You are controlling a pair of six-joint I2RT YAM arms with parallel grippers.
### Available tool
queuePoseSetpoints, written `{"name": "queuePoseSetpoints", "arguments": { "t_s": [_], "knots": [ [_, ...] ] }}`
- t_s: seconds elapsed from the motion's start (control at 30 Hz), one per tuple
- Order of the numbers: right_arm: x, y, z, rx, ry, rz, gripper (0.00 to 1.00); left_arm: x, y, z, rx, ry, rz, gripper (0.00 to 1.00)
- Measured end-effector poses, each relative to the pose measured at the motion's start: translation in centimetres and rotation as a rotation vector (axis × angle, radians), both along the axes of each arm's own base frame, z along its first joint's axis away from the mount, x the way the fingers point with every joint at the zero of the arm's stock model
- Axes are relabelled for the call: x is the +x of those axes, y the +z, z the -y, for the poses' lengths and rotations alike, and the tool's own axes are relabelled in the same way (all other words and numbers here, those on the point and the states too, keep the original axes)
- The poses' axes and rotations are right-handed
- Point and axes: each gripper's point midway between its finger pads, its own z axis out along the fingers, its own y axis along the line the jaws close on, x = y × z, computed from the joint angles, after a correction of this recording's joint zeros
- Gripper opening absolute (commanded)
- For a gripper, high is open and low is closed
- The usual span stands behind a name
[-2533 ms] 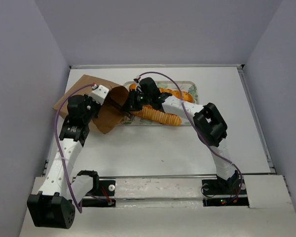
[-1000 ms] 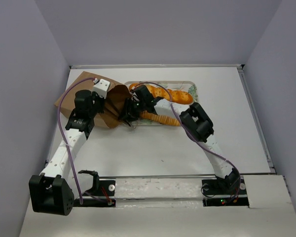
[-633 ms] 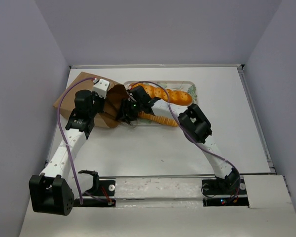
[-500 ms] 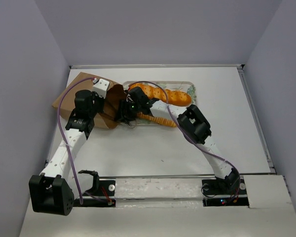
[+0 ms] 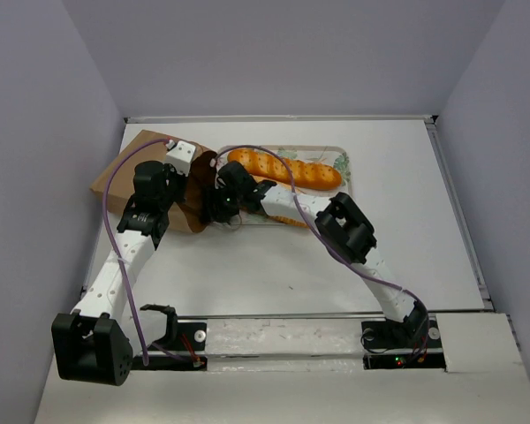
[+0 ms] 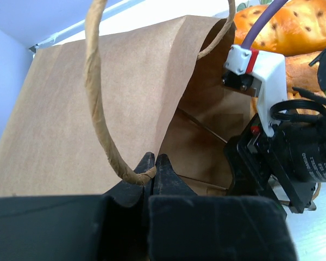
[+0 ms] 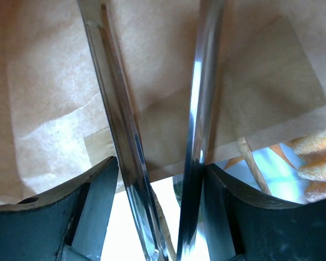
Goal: Take the fake bread out of the paper bag
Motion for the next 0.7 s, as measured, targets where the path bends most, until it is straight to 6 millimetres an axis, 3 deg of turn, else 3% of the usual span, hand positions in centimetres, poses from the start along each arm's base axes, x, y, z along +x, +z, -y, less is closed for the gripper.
{"name": "queuePoseSetpoints", "arguments": {
  "t_s": [0.3, 0.43, 0.7],
  "knots": [
    [0.0, -0.2, 0.0, -0.069, 0.049, 0.133, 0.60, 0.0, 0.0, -0.1, 0.007, -0.001, 0.001, 0.00],
    [0.3, -0.7, 0.2, -0.104, 0.028, 0.168, 0.33, 0.0, 0.0, -0.1, 0.008, 0.001, 0.000, 0.00],
    [0.5, -0.5, 0.3, -0.104, 0.012, 0.170, 0.34, 0.0, 0.0, -0.1, 0.022, -0.006, 0.002, 0.00]
  ]
}}
